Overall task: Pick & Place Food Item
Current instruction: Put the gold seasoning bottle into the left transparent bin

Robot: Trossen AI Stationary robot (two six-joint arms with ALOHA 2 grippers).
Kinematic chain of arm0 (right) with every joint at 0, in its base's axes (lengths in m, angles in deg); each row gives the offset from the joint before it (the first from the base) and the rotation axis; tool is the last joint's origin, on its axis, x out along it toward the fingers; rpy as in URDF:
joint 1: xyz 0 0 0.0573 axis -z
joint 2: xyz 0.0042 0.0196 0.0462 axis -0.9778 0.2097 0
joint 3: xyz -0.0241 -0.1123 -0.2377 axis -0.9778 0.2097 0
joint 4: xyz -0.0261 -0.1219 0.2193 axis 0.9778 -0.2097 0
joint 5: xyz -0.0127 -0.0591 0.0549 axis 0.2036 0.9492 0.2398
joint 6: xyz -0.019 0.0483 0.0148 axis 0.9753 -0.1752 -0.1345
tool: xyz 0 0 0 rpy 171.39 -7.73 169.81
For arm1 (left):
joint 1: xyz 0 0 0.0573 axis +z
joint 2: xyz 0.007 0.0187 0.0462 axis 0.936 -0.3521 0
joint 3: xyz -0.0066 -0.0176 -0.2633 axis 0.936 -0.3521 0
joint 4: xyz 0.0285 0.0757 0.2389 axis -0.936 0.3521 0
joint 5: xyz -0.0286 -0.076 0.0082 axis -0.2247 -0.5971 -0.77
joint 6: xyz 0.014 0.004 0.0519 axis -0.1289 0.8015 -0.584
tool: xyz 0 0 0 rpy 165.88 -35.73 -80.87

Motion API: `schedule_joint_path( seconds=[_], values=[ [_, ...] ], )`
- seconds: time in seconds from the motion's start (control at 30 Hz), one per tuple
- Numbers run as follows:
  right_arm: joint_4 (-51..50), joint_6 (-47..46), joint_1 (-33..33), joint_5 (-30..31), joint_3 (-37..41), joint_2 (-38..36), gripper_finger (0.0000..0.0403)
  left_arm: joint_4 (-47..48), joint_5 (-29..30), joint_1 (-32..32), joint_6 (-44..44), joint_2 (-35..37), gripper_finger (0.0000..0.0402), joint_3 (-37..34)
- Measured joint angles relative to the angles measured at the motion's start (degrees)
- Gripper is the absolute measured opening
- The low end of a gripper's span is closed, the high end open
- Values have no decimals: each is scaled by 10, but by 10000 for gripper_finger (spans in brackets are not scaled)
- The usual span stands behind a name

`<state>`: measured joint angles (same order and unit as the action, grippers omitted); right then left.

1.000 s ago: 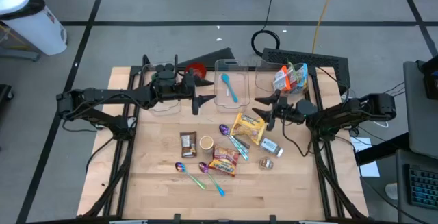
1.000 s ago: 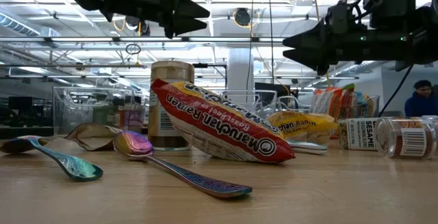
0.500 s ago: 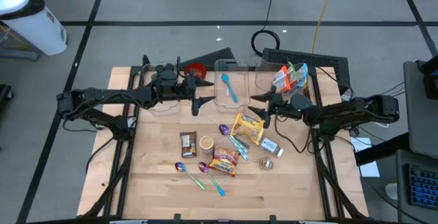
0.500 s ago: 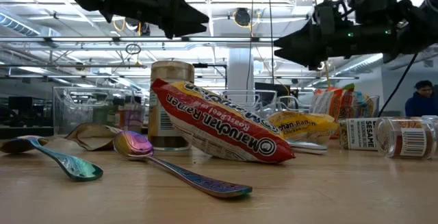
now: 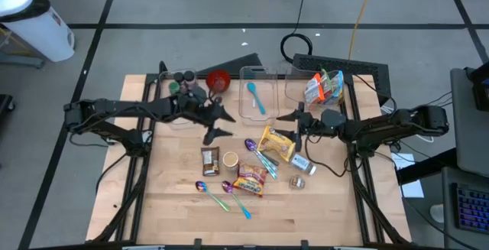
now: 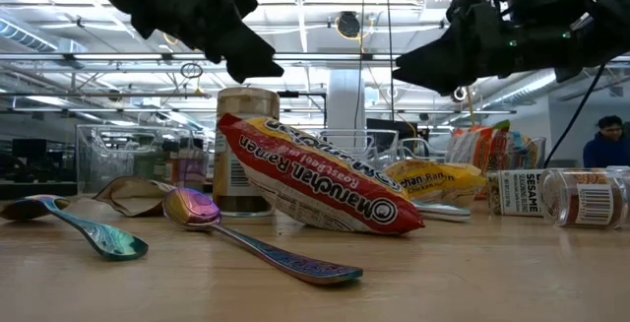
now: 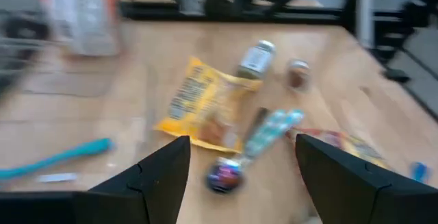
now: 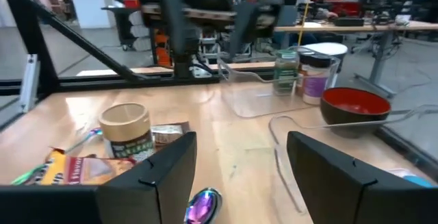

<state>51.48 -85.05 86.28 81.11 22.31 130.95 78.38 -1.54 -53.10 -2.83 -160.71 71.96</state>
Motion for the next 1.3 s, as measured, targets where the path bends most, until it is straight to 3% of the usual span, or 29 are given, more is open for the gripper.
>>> schedule_joint_path(
  seconds=[0.23,0.47,0.7,1.1,1.3],
  values=[
    [3,-5,14,11,0,0,221,15,25,-57,0,0,273,0],
    [-8,-8,11,9,0,0,218,40,163,-133,-11,3,273,1],
    [-68,-39,10,9,0,0,217,65,261,-213,4,3,273,36],
    [-112,-80,-40,8,0,0,217,42,272,-244,165,4,273,55],
    [-112,-79,-80,8,0,0,213,42,272,-243,167,4,273,55]
  ],
)
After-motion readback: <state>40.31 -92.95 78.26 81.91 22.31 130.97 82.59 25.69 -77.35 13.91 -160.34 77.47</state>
